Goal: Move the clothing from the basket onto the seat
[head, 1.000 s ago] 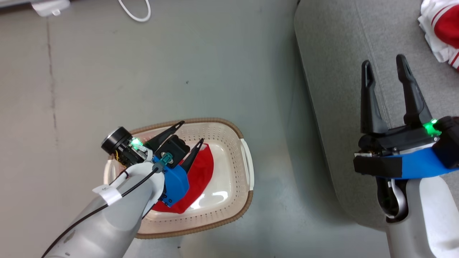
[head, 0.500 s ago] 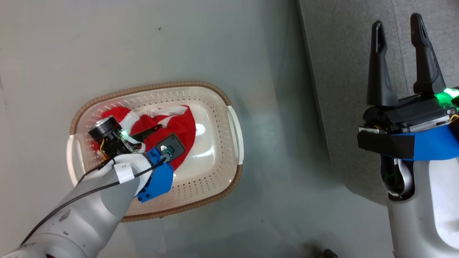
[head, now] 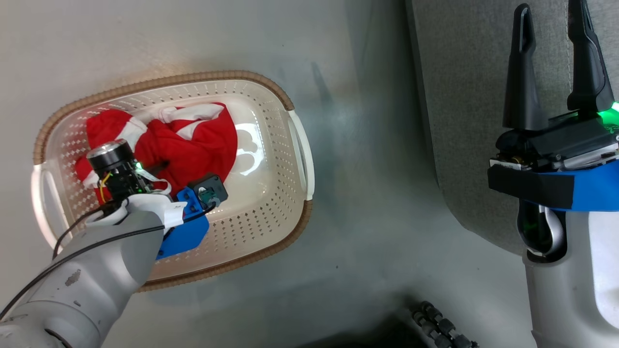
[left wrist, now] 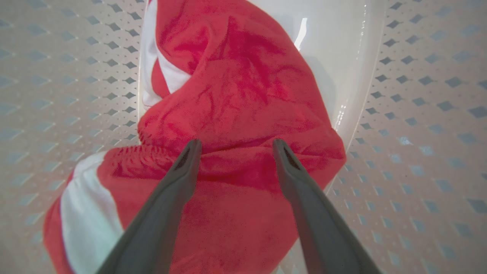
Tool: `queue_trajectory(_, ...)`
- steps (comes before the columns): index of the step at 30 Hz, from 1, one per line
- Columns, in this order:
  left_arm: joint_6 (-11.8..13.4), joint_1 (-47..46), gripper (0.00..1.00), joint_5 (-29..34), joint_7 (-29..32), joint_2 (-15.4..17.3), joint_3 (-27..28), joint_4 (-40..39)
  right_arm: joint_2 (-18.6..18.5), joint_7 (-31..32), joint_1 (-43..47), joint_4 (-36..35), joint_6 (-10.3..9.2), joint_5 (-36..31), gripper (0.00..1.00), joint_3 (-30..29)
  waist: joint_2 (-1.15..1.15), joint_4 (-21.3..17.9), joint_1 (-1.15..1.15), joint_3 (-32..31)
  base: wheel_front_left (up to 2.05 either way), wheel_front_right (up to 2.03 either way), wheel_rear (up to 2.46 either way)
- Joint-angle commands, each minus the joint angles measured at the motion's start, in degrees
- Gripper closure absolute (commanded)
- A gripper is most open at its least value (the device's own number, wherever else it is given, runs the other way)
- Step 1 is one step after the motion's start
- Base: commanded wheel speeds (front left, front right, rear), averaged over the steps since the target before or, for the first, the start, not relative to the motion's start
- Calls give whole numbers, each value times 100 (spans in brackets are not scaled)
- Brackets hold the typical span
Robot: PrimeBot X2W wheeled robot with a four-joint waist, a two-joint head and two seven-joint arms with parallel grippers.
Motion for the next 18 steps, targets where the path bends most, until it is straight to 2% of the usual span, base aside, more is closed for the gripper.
queue_trajectory(1, -4, -113, 0, 103, 147, 40, -15, 68, 7, -22, -103, -53, 3, -58, 0, 5, 0, -71, -1, 130, 0, 0, 0)
queue_trajectory(9, -4, -329, 0, 482, 754, 142, -17, 253, 7, -22, -83, -299, 3, -136, 0, 16, 0, -175, -1, 522, 0, 0, 0)
queue_trajectory(18, -4, -472, 0, 374, 888, 205, -18, 309, 7, -22, -56, -595, 3, -245, 0, -30, 0, -236, -1, 875, 0, 0, 0)
